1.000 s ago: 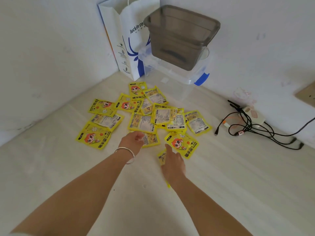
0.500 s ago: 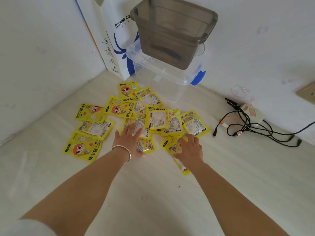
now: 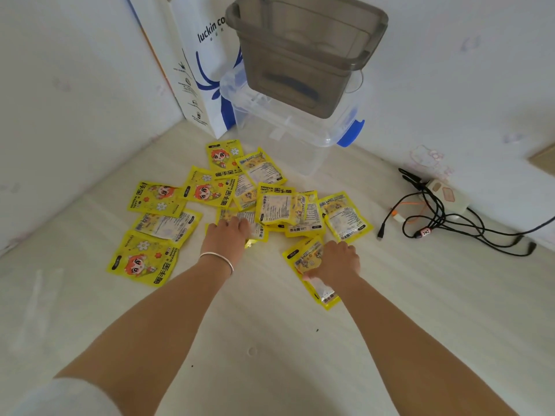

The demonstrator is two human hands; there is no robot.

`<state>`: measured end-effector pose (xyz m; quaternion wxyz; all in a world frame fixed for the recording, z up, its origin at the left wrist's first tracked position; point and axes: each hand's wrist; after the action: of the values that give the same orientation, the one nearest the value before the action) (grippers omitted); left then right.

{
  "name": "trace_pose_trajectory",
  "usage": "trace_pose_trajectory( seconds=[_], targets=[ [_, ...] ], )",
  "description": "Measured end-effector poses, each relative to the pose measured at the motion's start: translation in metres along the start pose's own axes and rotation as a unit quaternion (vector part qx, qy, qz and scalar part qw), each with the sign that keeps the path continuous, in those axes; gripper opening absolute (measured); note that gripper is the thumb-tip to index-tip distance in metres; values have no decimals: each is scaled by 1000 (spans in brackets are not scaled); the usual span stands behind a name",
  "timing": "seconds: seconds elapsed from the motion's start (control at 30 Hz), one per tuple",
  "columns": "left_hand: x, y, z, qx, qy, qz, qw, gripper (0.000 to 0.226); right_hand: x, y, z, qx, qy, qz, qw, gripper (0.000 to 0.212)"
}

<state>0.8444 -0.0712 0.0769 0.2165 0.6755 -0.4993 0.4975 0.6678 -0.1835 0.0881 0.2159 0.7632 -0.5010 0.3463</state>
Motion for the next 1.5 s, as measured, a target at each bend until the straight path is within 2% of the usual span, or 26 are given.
trace_pose_trajectory(
  seconds=[0.13,0.33,0.4,0.47,0.53,0.6,0.63,0.7,0.77,0.83,0.9,0.97,1.03,1.1,1.2,1.37,1.5],
  targets=[
    [-1,-1,-8,-5,10,14,1000,43,-7,-2,-6,38,12,-32,999,72],
    [-14,4,-30,-27,45,-14,999,37,-25,-7,-22,108,-5,55,993,62],
    [-14,2,-41,-32,54,-27,998,36,-30,-8,-27,106,-25,109,988,56],
    [-14,0,-49,-38,78,-67,994,33,-37,-7,-29,95,-49,235,966,51],
    [-8,1,-61,-40,71,-135,987,26,-43,-4,-33,89,-65,362,926,42],
    [0,7,-69,8,51,-218,975,29,-47,1,-39,86,-71,460,881,28],
    [5,11,-74,31,34,-288,957,33,-49,5,-44,87,-76,508,853,22],
    [12,22,-81,39,-1,-445,895,32,-51,14,-54,75,-80,594,797,18],
    [16,35,-84,20,-38,-547,836,27,-54,27,-68,65,-87,682,723,24],
    [19,53,-88,8,-71,-592,803,25,-57,41,-83,58,-78,749,656,39],
    [22,74,-92,-20,-105,-623,775,21,-64,59,-97,46,-55,792,607,50],
    [29,101,-101,-60,-139,-636,756,7,-71,81,-114,30,-21,822,568,38],
    [35,130,-115,-96,-165,-642,742,8,-81,105,-137,19,14,845,534,17],
    [43,161,-136,-134,-192,-643,729,8,-95,132,-161,8,45,860,509,9],
    [54,209,-168,-190,-235,-608,734,1,-118,177,-198,-15,97,878,469,10],
    [60,307,-230,-268,-276,-533,754,15,-169,260,-262,-58,169,900,397,12],
    [50,394,-281,-301,-312,-475,766,20,-216,327,-309,-92,209,913,338,24]
  ],
)
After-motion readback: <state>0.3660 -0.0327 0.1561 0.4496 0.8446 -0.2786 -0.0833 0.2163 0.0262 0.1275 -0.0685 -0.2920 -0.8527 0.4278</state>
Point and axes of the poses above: each hand's wrist, its own z-axis towards the middle knuckle, its own x-axis out of the back of the hand, y = z × x, and after that the axes turned 8 degrees about -y, right-handed
